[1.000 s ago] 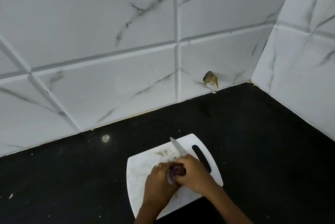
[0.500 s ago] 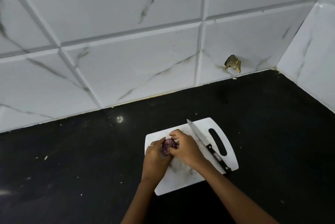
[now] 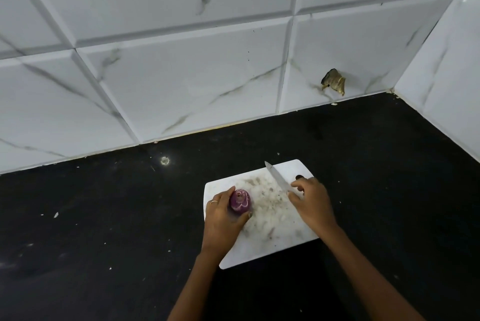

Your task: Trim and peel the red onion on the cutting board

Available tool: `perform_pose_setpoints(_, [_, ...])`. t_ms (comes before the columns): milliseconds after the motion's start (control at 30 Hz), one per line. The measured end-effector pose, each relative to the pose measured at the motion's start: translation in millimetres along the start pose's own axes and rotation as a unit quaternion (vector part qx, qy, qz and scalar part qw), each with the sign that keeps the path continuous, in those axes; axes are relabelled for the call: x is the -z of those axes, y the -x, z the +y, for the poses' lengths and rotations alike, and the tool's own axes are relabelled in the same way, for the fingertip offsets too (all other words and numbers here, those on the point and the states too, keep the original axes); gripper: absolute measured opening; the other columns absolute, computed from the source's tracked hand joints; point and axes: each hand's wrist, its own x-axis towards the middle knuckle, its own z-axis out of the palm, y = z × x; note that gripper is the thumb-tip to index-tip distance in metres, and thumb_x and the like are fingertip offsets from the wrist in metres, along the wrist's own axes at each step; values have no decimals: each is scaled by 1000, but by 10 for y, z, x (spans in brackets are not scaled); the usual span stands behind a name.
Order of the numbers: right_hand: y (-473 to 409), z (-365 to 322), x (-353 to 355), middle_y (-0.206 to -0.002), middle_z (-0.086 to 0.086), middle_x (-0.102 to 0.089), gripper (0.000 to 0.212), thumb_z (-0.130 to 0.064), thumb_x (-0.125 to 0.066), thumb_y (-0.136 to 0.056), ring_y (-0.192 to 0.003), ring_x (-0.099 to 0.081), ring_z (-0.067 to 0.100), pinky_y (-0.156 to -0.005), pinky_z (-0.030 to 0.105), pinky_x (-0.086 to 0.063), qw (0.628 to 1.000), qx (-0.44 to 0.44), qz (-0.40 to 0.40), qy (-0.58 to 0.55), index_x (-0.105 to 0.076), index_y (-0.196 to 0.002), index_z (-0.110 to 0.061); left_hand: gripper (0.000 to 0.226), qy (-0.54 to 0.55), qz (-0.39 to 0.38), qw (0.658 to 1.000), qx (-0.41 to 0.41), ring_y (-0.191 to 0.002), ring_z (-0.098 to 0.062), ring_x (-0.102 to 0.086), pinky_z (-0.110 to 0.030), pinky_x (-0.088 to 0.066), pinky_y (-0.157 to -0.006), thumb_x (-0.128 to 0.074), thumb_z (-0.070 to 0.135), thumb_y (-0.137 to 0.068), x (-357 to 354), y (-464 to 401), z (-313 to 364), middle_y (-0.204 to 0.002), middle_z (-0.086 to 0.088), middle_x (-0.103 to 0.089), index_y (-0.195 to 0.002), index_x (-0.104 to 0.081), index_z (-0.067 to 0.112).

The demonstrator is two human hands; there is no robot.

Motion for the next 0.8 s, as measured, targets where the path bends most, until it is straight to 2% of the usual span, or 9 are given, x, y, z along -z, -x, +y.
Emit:
perform_pose_setpoints(133, [30,59,-65,-103,7,-54,30,-28,-73,-79,-101,-54,25,-78,38,-50,999,-5,-19,29,-64,-102,-11,70,-16,13,1000,-11,-117,-18,-45,-19,-32,-97,-78,32,-74,-26,-13,-8,-127,-1,-55,-135,-47,19])
perform_pose_setpoints(300, [18,-18,-98,-102,4,-54,17,-23,-66,-86,-96,-54,20,-74,33,-49,998,10,-15,62,-60,-97,-11,66,-19,11,1000,-18,-116,-17,-46,-20,-32,-98,-76,33,-76,-31,-36,-25,-127,-1,-55,-135,-48,18])
perform_pose_setpoints(400, [-18,-55,-89,-92,5,-55,10,-16,-61,-88,-83,-56,20,-66,35,-50,996,32,-9,83,-63,-87,-7,65,-22,16,999,-18,-117,-17,-46,-19,-30,-98,-76,33,-76,-43,-43,-44,-128,0,-56,-134,-49,19])
perform_pose_setpoints(467, [-43,-52,-93,-80,4,-55,13,-11,-58,-87,-69,-55,20,-57,33,-46,996,31,-2,87,-60,-75,-6,65,-22,19,999,-18,-117,-18,-46,-22,-32,-100,-76,32,-76,-50,-42,-44,-128,0,-56,-133,-49,18])
perform_pose_setpoints(533, [-42,-41,-91,-69,5,-58,16,-7,-59,-84,-60,-56,19,-53,31,-45,999,6,-1,43,-59,-69,-5,64,-22,22,999,-20,-117,-19,-46,-25,-34,-102,-76,31,-77,-55,-36,-37,-128,0,-56,-133,-49,18])
perform_pose_setpoints(633, [30,-81,-67,-68,6,-69,9,-5,-61,-83,-60,-67,20,-61,33,-57,990,-72,-33,-115,-69,-81,-4,64,-21,28,999,-22,-116,-19,-47,-27,-35,-101,-76,30,-76,-61,-36,-32,-127,-1,-57,-133,-50,17])
perform_pose_setpoints(667, [64,-104,-71,-71,4,-71,10,-5,-62,-84,-61,-68,18,-63,29,-58,984,-89,-46,-150,-71,-85,-4,64,-20,30,999,-21,-115,-19,-47,-27,-36,-101,-77,29,-76,-64,-33,-35,-126,-1,-57,-132,-50,17])
perform_pose_setpoints(733, [116,-144,-103,-77,-1,-69,11,-5,-64,-83,-66,-64,7,-60,12,-51,980,-89,-61,-165,-73,-89,-5,63,-19,31,999,-20,-114,-19,-48,-26,-36,-100,-77,29,-76,-67,-28,-33,-125,-1,-58,-132,-51,17])
perform_pose_setpoints(800, [171,-205,-138,-80,-1,-69,12,-6,-66,-82,-69,-60,1,-60,7,-44,982,-79,-63,-160,-74,-91,-7,62,-26,32,999,-23,-113,-19,-49,-23,-34,-98,-77,30,-76,-66,-15,-30,-125,-1,-59,-131,-52,18])
